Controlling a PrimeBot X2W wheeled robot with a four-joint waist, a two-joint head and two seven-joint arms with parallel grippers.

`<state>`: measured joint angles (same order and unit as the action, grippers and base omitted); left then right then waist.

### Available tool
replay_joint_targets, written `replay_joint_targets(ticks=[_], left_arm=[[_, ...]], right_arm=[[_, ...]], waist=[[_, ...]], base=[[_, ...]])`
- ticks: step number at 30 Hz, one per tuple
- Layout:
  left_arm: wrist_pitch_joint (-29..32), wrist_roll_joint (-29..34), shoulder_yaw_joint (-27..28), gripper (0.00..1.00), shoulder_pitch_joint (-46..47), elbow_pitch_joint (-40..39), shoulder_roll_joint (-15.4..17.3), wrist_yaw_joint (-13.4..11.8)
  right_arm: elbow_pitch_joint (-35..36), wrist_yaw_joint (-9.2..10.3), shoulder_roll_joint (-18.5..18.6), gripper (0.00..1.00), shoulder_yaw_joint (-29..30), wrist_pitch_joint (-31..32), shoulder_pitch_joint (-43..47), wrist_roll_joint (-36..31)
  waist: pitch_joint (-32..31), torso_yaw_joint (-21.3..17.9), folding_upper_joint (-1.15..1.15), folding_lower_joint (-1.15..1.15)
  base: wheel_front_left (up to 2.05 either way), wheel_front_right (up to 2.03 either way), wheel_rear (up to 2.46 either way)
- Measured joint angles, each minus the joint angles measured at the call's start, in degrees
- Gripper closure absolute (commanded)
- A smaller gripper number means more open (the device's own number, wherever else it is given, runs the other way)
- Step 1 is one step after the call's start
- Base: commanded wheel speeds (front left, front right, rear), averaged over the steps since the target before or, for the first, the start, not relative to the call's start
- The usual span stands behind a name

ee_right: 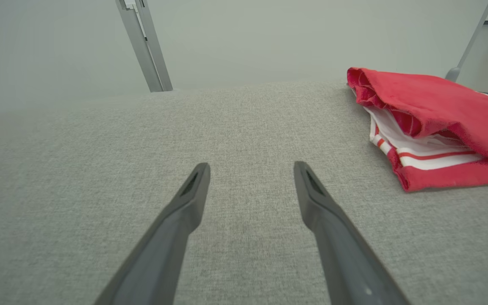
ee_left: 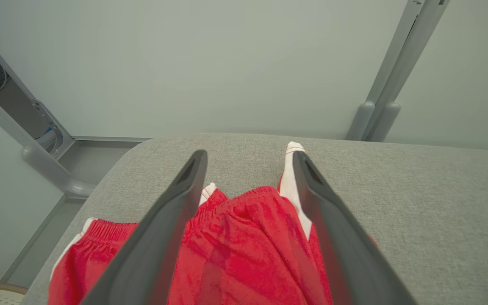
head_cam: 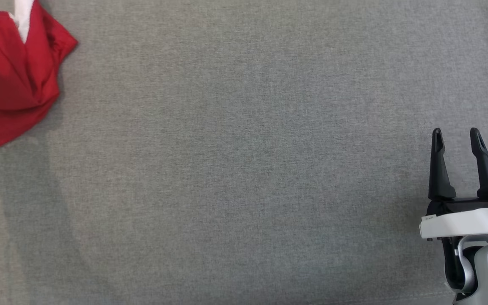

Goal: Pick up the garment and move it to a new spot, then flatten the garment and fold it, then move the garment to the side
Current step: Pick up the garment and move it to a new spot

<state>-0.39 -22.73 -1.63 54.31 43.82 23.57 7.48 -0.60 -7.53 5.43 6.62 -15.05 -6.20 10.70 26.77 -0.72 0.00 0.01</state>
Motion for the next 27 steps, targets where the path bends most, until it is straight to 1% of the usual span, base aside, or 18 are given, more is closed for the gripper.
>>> replay_joint_targets(ticks=[2, 4, 8, 14, 15, 16, 17, 19, 27], left_arm=[[3.31, -1.59, -1.07, 0.0, 0.36, 2.97, 0.49, 0.03], [5.83, -3.87, -1.19, 0.0, 0.51, 5.26, 0.33, 0.03], [13.51, -6.8, -2.78, 0.0, 0.62, 9.8, 0.56, 0.05], [18.94, -10.32, -3.1, 0.0, 1.46, 12.6, 1.24, 0.08], [19.78, -10.54, -3.14, 0.41, 1.7, 13.15, 1.27, 0.09], [20.03, -10.67, -3.12, 0.65, 1.9, 13.56, 1.35, 0.09], [20.01, -10.81, -3.09, 1.0, 1.94, 13.84, 1.41, 0.09], [19.72, -11.61, -3.19, 1.0, 1.97, 14.11, 1.44, 0.08], [12.3, -11.52, -4.88, 1.0, 1.71, 12.29, 1.4, 0.08]], right_arm=[[-0.01, -0.01, -0.11, 0.0, 0.03, -0.01, -0.04, -0.14], [0.01, -0.01, -0.13, 0.0, 0.13, 0.0, -0.29, -0.24], [0.05, -0.01, -0.19, 0.0, 0.25, 0.0, -0.86, -0.34], [-0.03, 0.0, -0.37, 0.0, 0.08, 0.0, -0.97, -0.42], [-0.09, -0.01, -0.41, 0.0, -0.14, 0.0, -1.04, -0.46], [-0.14, -0.01, -0.48, 0.0, -0.33, 0.0, -1.15, -0.51], [-0.22, -0.01, -0.54, 0.0, -0.46, 0.0, -1.23, -0.51], [-0.48, -0.01, -0.58, 0.0, -0.6, 0.0, -1.38, -0.51], [-1.42, 0.0, -0.69, 0.0, -0.96, 0.0, -1.36, -0.44]], waist=[[1.01, -0.98, 0.0, 0.0], [1.78, -1.68, 0.0, 0.0], [2.77, -2.68, 0.0, 0.0], [2.64, -2.82, 0.0, -0.01], [2.56, -2.83, 0.0, -0.01], [2.48, -2.86, 0.0, -0.01], [2.41, -2.89, 0.0, -0.01], [2.07, -2.92, 0.0, -0.01], [-0.81, -2.52, 0.0, -0.01]], base=[[0.0, 0.0, 0.0], [0.0, 0.0, 0.0], [0.0, 0.0, 0.0], [0.0, 0.0, 0.0], [0.0, 0.0, 0.0], [0.0, 0.0, 0.0], [0.0, 0.0, 0.0], [0.0, 0.0, 0.0], [0.0, 0.0, 0.0]])
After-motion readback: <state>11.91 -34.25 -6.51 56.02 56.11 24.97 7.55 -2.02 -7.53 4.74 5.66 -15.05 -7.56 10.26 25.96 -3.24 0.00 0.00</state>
